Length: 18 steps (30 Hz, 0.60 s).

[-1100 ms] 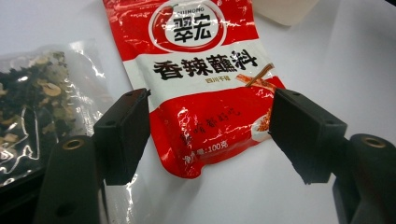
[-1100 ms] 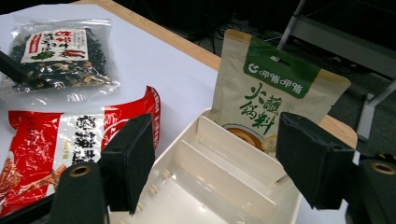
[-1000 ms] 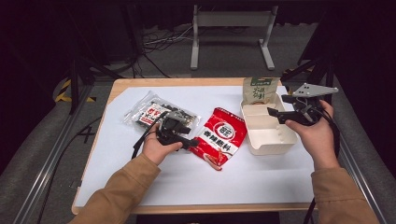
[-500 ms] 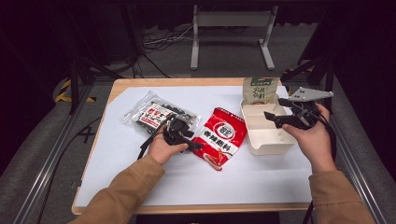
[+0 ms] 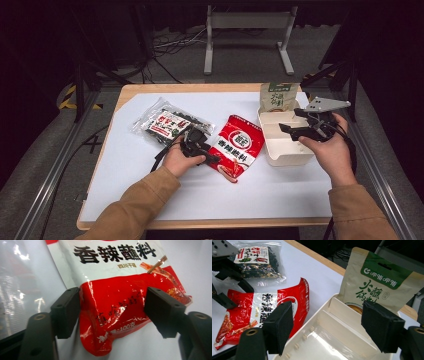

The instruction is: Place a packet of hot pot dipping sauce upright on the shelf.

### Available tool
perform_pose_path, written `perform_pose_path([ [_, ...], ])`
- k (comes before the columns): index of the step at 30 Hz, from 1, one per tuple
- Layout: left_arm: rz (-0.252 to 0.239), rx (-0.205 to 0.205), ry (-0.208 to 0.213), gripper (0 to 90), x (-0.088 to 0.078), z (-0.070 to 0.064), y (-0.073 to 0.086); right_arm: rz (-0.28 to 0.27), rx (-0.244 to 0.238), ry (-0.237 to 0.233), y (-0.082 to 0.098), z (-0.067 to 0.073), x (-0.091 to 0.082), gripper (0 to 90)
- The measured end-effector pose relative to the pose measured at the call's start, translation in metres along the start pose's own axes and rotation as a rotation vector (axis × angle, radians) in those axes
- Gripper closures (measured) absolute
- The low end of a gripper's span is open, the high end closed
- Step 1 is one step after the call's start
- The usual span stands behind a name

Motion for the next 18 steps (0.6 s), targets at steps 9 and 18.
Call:
perform_pose_path([
  [9, -0.009, 0.026, -0.003, 45.6, -0.0024, -0.0053, 0.0009, 0.002, 0.002, -0.004, 0.0023, 0.0017, 0.0011, 25.7],
  [18, -0.064, 0.03, -0.016, 68.2, -0.0061, -0.0073, 0.0018, -0.007, 0.01, -0.03, 0.0027, 0.0075, 0.0065, 27.6],
])
Point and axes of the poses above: each handheld gripper's, and its own axes: x roughly forward along the jaws, y roughly out of its underside, z roughly to its left, the point moved 5 cm from there along x, roughly forward along the jaws, and after that the axes turned 14 degrees about -z, right-handed, at the moved point
